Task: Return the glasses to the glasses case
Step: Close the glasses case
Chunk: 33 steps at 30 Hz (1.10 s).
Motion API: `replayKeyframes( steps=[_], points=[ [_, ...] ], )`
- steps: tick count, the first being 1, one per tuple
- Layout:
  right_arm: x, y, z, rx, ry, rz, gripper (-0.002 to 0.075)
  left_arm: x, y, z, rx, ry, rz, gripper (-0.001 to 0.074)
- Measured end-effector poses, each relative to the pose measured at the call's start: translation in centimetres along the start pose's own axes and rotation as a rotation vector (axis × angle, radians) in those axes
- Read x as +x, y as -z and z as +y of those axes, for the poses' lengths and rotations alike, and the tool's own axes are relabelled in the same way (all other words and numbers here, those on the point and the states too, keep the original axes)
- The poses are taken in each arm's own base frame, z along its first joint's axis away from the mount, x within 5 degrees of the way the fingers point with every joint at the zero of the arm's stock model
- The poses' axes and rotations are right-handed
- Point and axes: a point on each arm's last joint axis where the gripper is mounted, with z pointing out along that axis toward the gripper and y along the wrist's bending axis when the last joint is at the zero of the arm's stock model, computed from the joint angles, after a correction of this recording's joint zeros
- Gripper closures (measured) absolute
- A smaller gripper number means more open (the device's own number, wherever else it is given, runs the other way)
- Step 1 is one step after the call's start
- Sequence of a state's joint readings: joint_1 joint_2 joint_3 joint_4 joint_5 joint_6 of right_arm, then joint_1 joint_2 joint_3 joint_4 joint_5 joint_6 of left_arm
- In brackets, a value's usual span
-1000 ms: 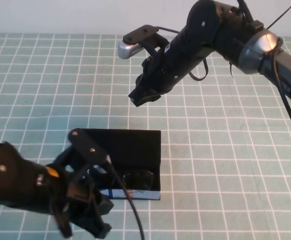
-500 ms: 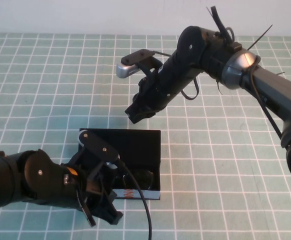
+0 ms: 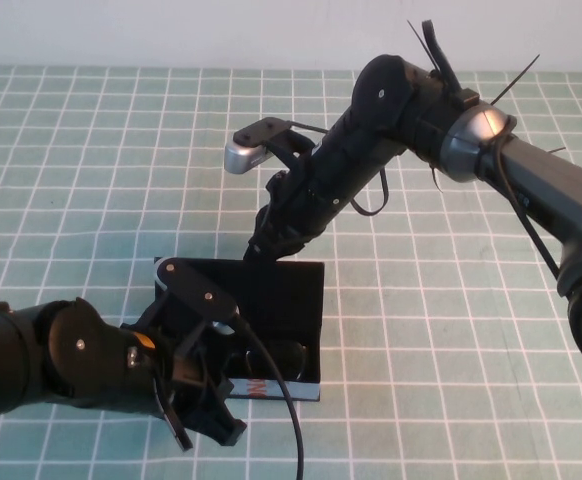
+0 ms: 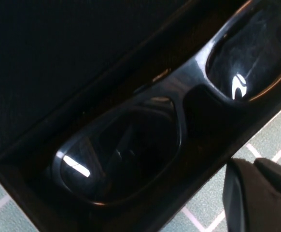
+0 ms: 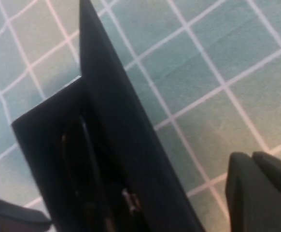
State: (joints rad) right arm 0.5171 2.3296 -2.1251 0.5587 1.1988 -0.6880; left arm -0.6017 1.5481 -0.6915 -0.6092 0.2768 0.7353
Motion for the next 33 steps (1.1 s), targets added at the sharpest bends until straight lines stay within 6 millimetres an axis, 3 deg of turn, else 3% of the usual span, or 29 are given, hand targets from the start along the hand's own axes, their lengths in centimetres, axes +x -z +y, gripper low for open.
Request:
replayKeyframes(
  steps=[11,23,30,33],
  points=[
    [-0.4,-0.1,0.9,-0.079,0.043,-0.041,0.0737,0.0,0.0,0.0,-0.003,0.0,-0.003,0.0736],
    [-1.1,-1.1,4.0,-0.066,-0.002,0.017,0.0738,0.0,0.0,0.0,-0.003,0.0,-0.003,0.0736],
    [1.4,-3.7,4.1,-0.099,-0.079,0.125,0.0738,0.0,0.0,0.0,0.0,0.0,0.0,0.0736],
    [1.6,-3.8,4.1,-0.096,-0.088,0.123,0.0738,0.1,0.0,0.0,0.003,-0.003,0.005,0.0736]
  ],
)
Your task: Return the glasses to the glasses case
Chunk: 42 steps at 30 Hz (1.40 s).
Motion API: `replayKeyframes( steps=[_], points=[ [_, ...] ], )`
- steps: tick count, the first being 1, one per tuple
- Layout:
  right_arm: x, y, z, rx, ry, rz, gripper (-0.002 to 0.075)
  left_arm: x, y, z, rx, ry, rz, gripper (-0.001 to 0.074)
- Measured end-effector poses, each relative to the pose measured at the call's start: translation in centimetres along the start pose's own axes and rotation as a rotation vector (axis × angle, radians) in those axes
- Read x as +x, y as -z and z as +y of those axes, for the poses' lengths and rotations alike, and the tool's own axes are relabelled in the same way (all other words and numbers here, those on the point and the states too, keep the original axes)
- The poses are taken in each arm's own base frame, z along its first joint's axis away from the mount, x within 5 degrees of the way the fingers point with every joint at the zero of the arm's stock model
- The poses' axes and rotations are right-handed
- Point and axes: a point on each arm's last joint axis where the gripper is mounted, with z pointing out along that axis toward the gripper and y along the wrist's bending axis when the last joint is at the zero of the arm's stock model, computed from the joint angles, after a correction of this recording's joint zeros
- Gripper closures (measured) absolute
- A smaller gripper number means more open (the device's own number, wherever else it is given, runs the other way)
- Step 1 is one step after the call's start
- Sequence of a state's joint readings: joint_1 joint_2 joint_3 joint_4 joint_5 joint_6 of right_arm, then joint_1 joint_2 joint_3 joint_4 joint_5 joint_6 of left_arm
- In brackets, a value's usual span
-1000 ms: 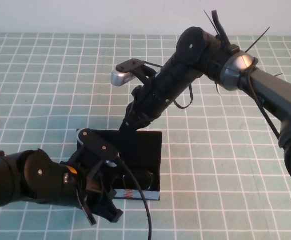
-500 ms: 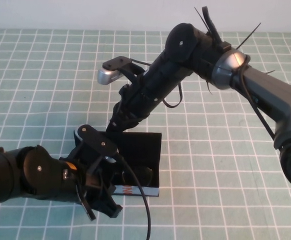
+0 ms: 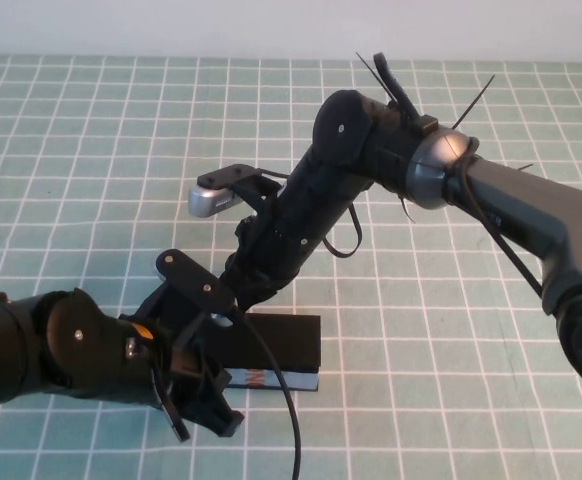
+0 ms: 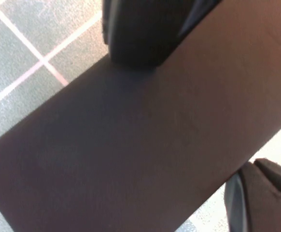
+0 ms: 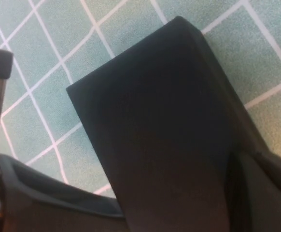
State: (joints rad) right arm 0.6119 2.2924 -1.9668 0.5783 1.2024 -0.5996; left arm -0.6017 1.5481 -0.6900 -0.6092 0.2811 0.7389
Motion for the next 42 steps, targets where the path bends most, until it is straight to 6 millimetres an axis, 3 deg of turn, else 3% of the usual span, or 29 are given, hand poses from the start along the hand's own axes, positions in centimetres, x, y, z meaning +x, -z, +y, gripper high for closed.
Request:
replayKeyframes(
  steps=[6,10,14,18,24,28,31,39,42],
  points=[
    [-0.3,0.5,0.1,0.019,0.02,-0.003,0.0738,0.2,0.2,0.0,-0.004,-0.101,0.028,0.0736],
    [-1.5,2.0,0.2,0.067,0.069,-0.033,0.0738,0.1,2.0,-0.3,0.032,-0.305,0.106,0.0736],
    [-3.4,5.1,1.3,0.107,0.13,-0.137,0.0738,-1.4,6.1,-0.2,0.025,-0.49,0.208,0.0736],
    [-4.3,9.0,3.6,0.144,0.178,-0.217,0.0739,-3.0,11.0,0.6,-0.119,-0.531,0.24,0.0736],
    [-3.6,15.5,6.8,0.277,0.168,-0.289,0.0739,-3.1,17.2,2.4,-0.348,-0.405,0.073,0.0736],
    [-3.2,17.9,8.7,0.252,0.175,-0.348,0.0739,-2.3,20.5,3.3,-0.419,-0.27,-0.068,0.0736],
    [-2.9,16.5,9.2,0.178,0.151,-0.326,0.0739,-1.7,22.4,3.5,-0.451,-0.196,-0.145,0.0736],
    [0.0,7.1,8.1,0.147,0.101,-0.054,0.0739,0.0,25.4,1.9,-0.425,-0.133,-0.246,0.0736],
    [0.7,4.9,7.2,0.167,0.075,-0.053,0.0739,0.6,25.9,1.2,-0.413,-0.128,-0.275,0.0736]
  ],
)
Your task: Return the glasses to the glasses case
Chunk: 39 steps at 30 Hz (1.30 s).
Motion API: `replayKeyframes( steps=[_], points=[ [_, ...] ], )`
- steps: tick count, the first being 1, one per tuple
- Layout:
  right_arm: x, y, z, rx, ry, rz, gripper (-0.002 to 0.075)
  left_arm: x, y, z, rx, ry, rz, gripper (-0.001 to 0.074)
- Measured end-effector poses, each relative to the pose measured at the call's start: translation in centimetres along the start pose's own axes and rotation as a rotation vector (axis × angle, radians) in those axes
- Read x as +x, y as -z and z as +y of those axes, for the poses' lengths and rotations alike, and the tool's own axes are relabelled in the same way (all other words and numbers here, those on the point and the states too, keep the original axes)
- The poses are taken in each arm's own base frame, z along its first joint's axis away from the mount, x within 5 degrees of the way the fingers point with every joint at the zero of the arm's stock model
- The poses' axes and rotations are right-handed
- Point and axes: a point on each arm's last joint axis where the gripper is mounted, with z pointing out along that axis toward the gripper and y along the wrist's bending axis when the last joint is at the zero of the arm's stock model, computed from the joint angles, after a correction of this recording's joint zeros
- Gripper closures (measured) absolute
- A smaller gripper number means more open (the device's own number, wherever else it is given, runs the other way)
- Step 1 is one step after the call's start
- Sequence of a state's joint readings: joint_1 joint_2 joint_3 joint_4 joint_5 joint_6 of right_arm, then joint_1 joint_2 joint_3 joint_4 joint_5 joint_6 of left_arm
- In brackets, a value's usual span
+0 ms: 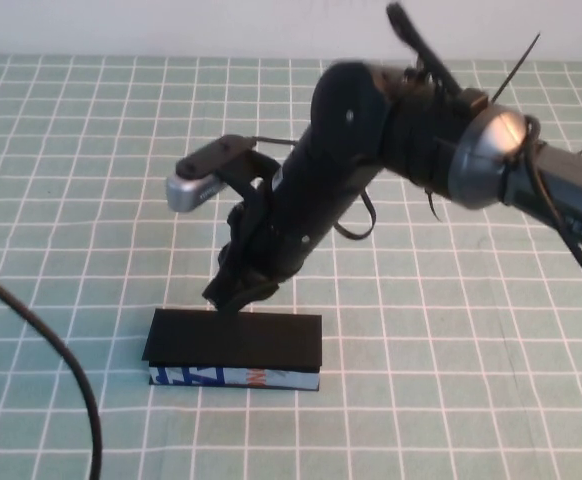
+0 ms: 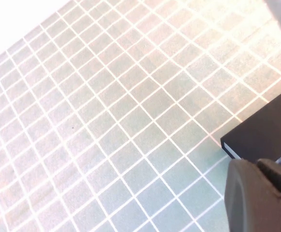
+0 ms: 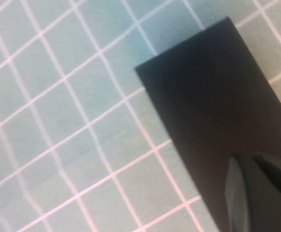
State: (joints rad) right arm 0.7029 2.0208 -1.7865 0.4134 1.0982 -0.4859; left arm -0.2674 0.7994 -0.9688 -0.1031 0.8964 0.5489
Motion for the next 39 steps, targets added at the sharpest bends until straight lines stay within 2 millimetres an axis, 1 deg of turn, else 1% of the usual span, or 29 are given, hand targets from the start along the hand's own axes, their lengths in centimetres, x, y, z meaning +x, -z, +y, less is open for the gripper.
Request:
replayKeyframes(
  steps=[3,7,11,15,17,20,21,23,26,28,29,31,33,35,37,39],
  points=[
    [0.8,-1.6,-0.7,0.021,-0.028,-0.006,0.0739,0.8,0.7,-0.4,-0.009,0.024,-0.014,0.0736],
    [1.9,-4.0,-1.7,0.024,-0.06,0.035,0.0739,1.8,1.2,-1.0,-0.012,0.067,-0.022,0.0736],
    [2.3,-5.6,-2.3,0.017,-0.078,0.061,0.0739,2.5,1.4,-1.4,-0.022,0.128,-0.042,0.0736],
    [2.3,-5.6,-2.3,0.018,-0.084,0.053,0.0739,2.6,2.2,-1.5,-0.043,0.151,-0.086,0.0736],
    [2.1,-5.2,-2.3,0.025,-0.081,0.041,0.0739,2.6,2.6,-1.6,-0.049,0.152,-0.101,0.0736],
    [1.7,-3.6,-2.0,0.05,-0.064,-0.006,0.0739,2.9,3.2,-1.8,-0.053,0.142,-0.11,0.0736],
    [1.4,-2.4,-1.6,0.065,-0.05,-0.034,0.0739,3.0,3.4,-1.8,-0.05,0.132,-0.105,0.0736],
    [0.9,0.8,-1.0,0.109,-0.024,-0.101,0.0739,3.3,3.6,-2.0,-0.043,0.118,-0.091,0.0736],
    [0.7,7.7,0.3,0.235,0.005,-0.229,0.0739,3.6,3.9,-2.2,-0.039,0.11,-0.08,0.0736],
    [1.4,12.9,1.0,0.347,0.014,-0.309,0.0739,3.8,4.1,-2.3,-0.056,0.103,-0.092,0.0736],
    [1.9,15.0,1.3,0.402,0.015,-0.34,0.0739,4.0,4.1,-2.3,-0.068,0.106,-0.102,0.0736],
    [3.3,20.1,2.5,0.503,0.005,-0.434,0.0739,4.2,4.1,-2.0,-0.124,0.134,-0.143,0.0736],
    [5.0,24.2,4.1,0.566,0.001,-0.522,0.0739,4.4,3.9,-1.6,-0.195,0.186,-0.189,0.0736],
    [7.2,27.8,6.3,0.608,0.002,-0.612,0.0739,4.6,3.4,-1.2,-0.247,0.246,-0.235,0.0736],
    [9.9,30.1,8.7,0.629,-0.001,-0.683,0.0739,4.7,2.7,-1.0,-0.28,0.302,-0.29,0.0736],
    [12.7,31.1,10.5,0.629,-0.023,-0.73,0.0739,5.0,2.0,-1.0,-0.287,0.332,-0.336,0.0736]
  ],
)
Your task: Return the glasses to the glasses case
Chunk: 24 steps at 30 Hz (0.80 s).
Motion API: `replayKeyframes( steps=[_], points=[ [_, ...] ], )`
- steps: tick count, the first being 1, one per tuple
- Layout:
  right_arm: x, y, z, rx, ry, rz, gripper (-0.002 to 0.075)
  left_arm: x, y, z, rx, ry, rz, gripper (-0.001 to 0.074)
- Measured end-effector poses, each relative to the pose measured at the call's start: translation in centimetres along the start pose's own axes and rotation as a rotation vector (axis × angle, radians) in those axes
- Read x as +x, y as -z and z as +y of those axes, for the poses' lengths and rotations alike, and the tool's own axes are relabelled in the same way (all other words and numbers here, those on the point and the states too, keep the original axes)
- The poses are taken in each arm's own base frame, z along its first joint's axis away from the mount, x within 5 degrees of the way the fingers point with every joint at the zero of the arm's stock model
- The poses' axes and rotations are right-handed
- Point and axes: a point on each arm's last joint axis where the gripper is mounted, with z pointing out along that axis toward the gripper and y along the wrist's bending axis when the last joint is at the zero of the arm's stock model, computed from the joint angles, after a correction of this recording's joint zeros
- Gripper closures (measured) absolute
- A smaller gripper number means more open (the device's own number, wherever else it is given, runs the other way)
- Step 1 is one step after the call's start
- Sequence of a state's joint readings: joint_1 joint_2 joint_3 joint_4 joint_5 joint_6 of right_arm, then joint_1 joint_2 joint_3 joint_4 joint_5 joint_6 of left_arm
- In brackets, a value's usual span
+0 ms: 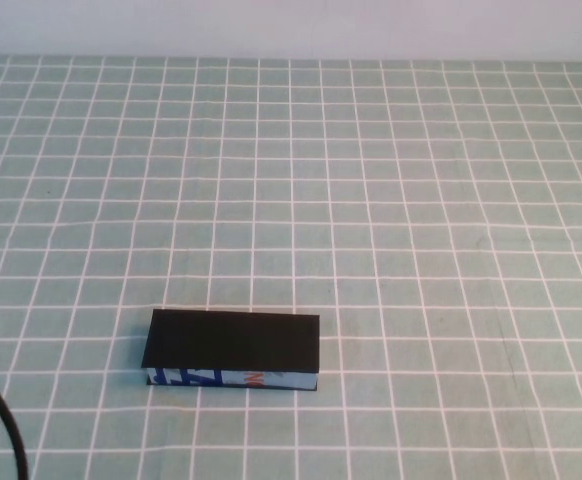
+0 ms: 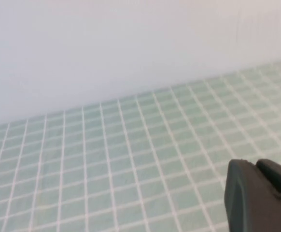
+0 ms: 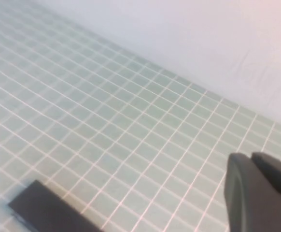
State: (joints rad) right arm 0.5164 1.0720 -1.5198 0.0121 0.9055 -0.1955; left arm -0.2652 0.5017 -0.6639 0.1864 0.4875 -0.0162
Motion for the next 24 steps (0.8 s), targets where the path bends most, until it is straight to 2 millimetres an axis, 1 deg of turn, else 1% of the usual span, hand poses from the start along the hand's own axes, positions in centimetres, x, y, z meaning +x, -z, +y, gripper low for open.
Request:
replayKeyframes(
  steps=[1,2,3,5,7,8,10,13,14,16,17,24],
  points=[
    [1.0,1.5,0.2,0.003,-0.02,-0.019,0.0739,0.2,-0.3,-0.1,0.003,0.017,-0.021,0.0736],
    [1.9,2.6,0.4,0.006,-0.038,-0.039,0.0739,0.5,-0.5,-0.2,0.005,0.031,-0.035,0.0736],
    [3.2,3.9,0.7,0.014,-0.062,-0.063,0.0739,0.8,-0.7,-0.3,0.01,0.042,-0.048,0.0736],
    [6.5,5.8,1.0,0.042,-0.098,-0.109,0.0739,1.4,-1.1,-0.5,0.016,0.057,-0.06,0.0736],
    [10.2,7.2,1.3,0.088,-0.13,-0.166,0.0739,2.0,-1.5,-0.7,0.022,0.067,-0.065,0.0736],
    [11.7,7.6,1.3,0.113,-0.14,-0.189,0.0739,2.3,-1.6,-0.8,0.024,0.067,-0.066,0.0736],
    [15.3,8.0,1.4,0.154,-0.171,-0.195,0.0739,2.8,-1.8,-0.9,0.027,0.068,-0.059,0.0736],
    [19.2,7.7,1.6,0.19,-0.2,-0.157,0.0739,3.0,-1.9,-0.9,0.029,0.071,-0.058,0.0736],
    [20.2,7.4,1.6,0.197,-0.201,-0.141,0.0739,2.9,-1.9,-0.9,0.029,0.072,-0.061,0.0736],
    [21.5,7.0,1.6,0.211,-0.191,-0.123,0.0739,2.9,-1.9,-0.9,0.03,0.074,-0.071,0.0736],
    [21.8,6.9,1.6,0.215,-0.19,-0.117,0.0739,2.9,-1.9,-0.9,0.03,0.076,-0.071,0.0736],
    [22.8,6.5,1.7,0.222,-0.2,-0.058,0.0739,2.8,-1.9,-0.9,0.028,0.076,-0.072,0.0736]
  ],
)
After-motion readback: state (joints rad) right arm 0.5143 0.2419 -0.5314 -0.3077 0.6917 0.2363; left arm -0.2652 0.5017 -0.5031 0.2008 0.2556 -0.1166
